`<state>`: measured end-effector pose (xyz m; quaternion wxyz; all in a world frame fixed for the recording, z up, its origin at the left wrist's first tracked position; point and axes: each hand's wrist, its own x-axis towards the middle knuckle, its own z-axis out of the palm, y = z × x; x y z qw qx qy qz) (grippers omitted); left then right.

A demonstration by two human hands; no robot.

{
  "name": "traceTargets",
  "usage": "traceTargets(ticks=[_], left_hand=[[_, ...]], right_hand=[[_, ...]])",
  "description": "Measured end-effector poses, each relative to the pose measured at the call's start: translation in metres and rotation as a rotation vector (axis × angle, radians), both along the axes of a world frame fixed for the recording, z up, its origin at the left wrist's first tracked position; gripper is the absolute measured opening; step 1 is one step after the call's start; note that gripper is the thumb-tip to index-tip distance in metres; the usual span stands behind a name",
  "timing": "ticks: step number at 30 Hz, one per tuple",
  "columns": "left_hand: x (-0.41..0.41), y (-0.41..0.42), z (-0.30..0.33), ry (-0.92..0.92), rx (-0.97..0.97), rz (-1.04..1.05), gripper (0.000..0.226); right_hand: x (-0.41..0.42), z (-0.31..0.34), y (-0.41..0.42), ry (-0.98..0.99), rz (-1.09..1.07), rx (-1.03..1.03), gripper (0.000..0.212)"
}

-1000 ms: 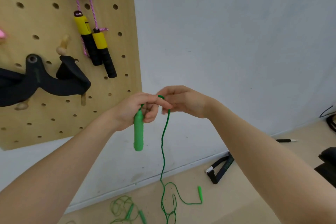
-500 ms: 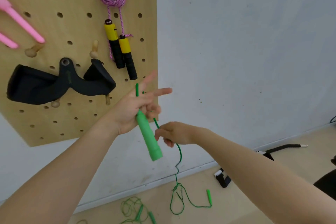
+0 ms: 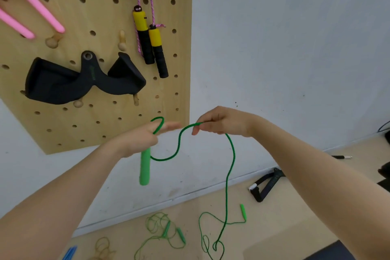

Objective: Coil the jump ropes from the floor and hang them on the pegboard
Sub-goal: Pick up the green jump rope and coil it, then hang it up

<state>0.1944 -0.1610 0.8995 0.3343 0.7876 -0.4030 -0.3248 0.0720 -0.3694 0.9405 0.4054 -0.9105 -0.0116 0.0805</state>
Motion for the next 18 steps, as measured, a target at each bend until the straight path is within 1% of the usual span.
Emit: traceTargets(ticks=[1, 2, 3, 5, 8, 10, 11, 12, 13, 14, 15, 16, 17, 18], left_hand=[[-0.011, -0.008, 0.002, 0.079, -0.075, -0.065, 0.070], [-0.022, -0.014, 0.003, 0.157, -0.158, -0.081, 0.060], [-0.029, -0.018, 0.001, 0.244, -0.247, -0.064, 0.055], [-0.038, -0.019, -0.006, 0.383, -0.375, -0.025, 0.059], [-0.045, -0.017, -0.013, 0.574, -0.449, -0.031, 0.058], [-0.044, -0.017, -0.012, 0.717, -0.439, -0.029, 0.055], [-0.044, -0.018, -0.010, 0.756, -0.405, -0.047, 0.049], [-0.045, -0.017, -0.006, 0.758, -0.358, -0.091, 0.040], [-0.048, -0.016, -0.002, 0.736, -0.303, -0.143, 0.036], [-0.051, -0.014, 0.001, 0.698, -0.262, -0.182, 0.045], [-0.055, -0.013, 0.004, 0.666, -0.267, -0.201, 0.051], [-0.058, -0.013, 0.007, 0.650, -0.322, -0.212, 0.051], [-0.059, -0.013, 0.009, 0.657, -0.405, -0.209, 0.049], [-0.058, -0.014, 0.011, 0.669, -0.489, -0.205, 0.047]], right_hand=[[0.003, 0.001, 0.007, -0.026, -0.001, -0.019, 0.026], [0.006, 0.002, 0.012, -0.063, -0.007, -0.033, 0.028], [0.008, 0.003, 0.017, -0.111, -0.023, -0.048, 0.029], [0.012, 0.003, 0.020, -0.225, -0.107, -0.071, 0.030], [0.015, 0.003, 0.016, -0.355, -0.278, -0.055, 0.026], [0.017, -0.001, 0.016, -0.376, -0.335, -0.057, 0.021], [0.019, -0.004, 0.016, -0.385, -0.356, -0.066, 0.020], [0.021, -0.006, 0.017, -0.403, -0.386, -0.084, 0.020], [0.023, -0.009, 0.018, -0.427, -0.432, -0.095, 0.020], [0.026, -0.012, 0.018, -0.444, -0.495, -0.082, 0.020], [0.028, -0.014, 0.016, -0.449, -0.553, -0.054, 0.021], [0.030, -0.018, 0.015, -0.432, -0.587, -0.025, 0.023], [0.032, -0.023, 0.016, -0.387, -0.573, -0.018, 0.024], [0.033, -0.030, 0.019, -0.325, -0.515, -0.052, 0.023]])
